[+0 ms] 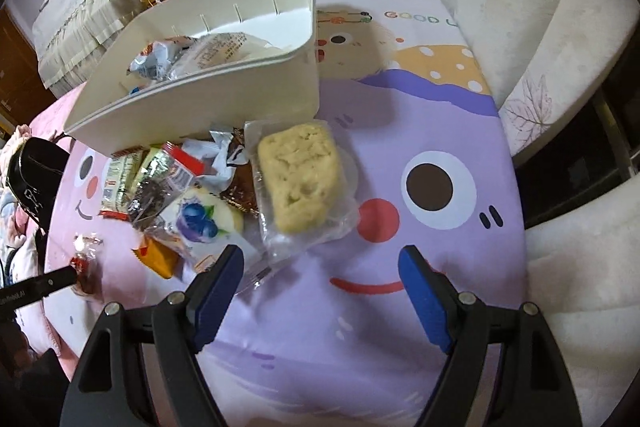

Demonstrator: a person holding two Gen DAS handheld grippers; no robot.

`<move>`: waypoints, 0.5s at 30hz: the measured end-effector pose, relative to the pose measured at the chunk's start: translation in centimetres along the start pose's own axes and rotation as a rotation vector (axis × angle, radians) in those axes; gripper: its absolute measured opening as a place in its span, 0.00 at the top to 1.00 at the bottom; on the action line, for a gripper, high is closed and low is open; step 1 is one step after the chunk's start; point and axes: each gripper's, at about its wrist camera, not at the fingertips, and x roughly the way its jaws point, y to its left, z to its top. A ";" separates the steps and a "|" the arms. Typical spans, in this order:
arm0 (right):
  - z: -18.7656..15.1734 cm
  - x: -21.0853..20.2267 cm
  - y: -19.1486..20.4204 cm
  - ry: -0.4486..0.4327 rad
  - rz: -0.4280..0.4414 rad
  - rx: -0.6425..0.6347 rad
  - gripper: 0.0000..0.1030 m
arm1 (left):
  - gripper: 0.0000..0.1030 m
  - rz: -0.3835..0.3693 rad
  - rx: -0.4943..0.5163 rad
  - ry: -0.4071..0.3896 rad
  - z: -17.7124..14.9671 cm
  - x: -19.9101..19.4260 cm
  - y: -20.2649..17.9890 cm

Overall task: Organize snacks
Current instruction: 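Withdraw both grippers toward the red-wrapped snack and the yellow cake bag, then grasp the red-wrapped snack with the left gripper while the right grasps the clear yellow-cake bag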

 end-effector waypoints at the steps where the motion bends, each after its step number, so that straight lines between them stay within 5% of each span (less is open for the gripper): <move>1: 0.1 0.3 0.1 0.000 -0.004 -0.008 0.22 | 0.15 -0.001 -0.005 0.007 0.2 0.3 0.0; 15: 1.9 4.9 1.4 -0.007 -0.097 -0.147 0.22 | 0.22 0.010 -0.012 0.103 2.6 3.6 0.9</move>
